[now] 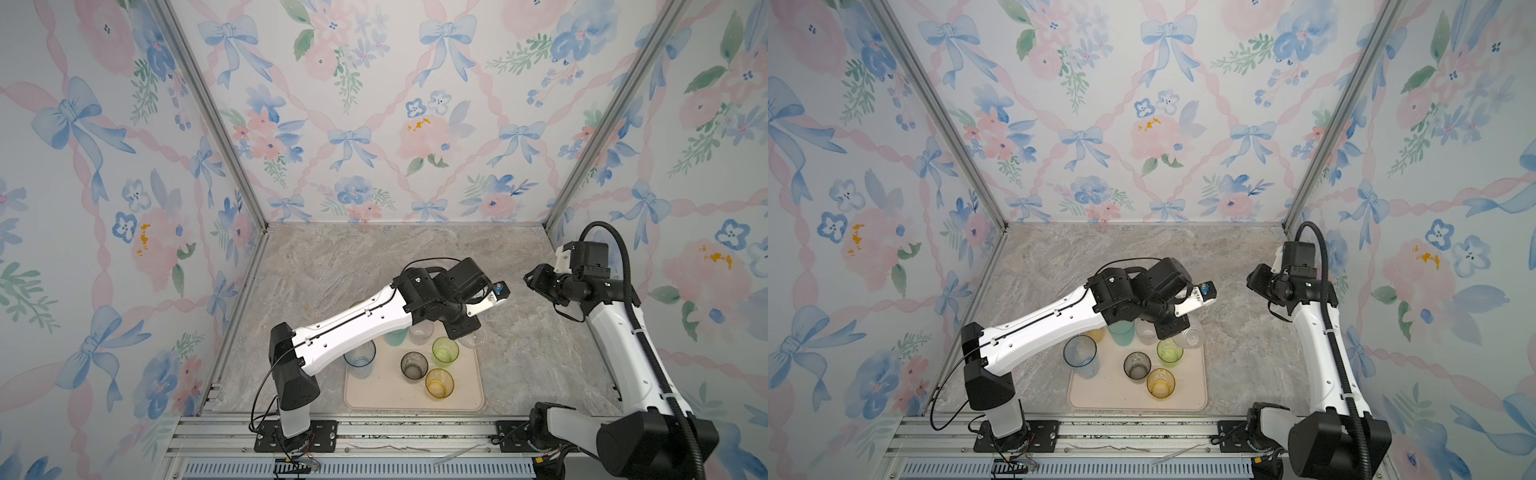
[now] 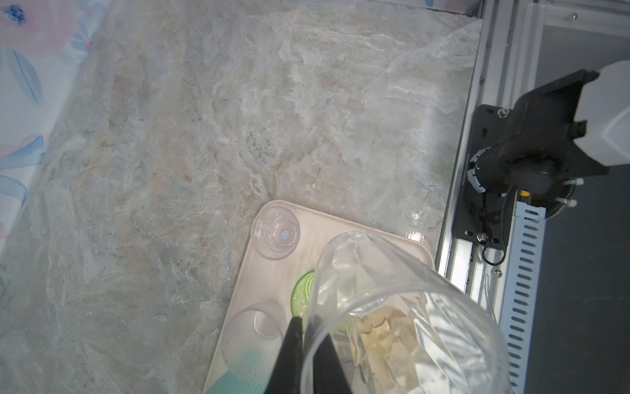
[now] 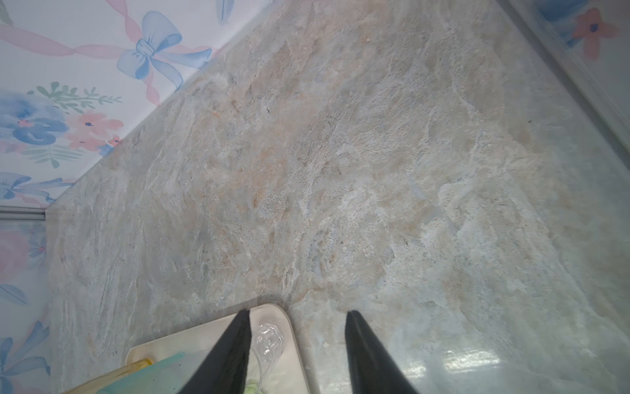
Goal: Place the glasses into the tray
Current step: Place the glass on the tray.
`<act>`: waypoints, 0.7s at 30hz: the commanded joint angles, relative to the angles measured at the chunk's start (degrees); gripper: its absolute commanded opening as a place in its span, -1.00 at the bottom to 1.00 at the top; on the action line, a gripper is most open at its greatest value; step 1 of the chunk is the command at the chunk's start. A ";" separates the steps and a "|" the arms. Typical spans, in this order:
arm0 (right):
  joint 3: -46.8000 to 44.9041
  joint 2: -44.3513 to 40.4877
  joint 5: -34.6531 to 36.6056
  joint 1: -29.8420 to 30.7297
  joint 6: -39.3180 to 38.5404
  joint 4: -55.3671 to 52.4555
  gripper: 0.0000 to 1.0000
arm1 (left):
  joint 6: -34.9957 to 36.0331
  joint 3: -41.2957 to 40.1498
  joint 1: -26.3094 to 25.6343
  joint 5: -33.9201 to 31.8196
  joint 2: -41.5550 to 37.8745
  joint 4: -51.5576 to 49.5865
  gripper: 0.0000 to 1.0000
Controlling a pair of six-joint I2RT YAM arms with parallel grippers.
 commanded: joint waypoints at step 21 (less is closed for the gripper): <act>0.55 -12.71 -6.46 -3.83 -1.83 -6.56 -0.03 | 3.47 -10.18 -8.21 -3.49 10.49 6.40 -0.84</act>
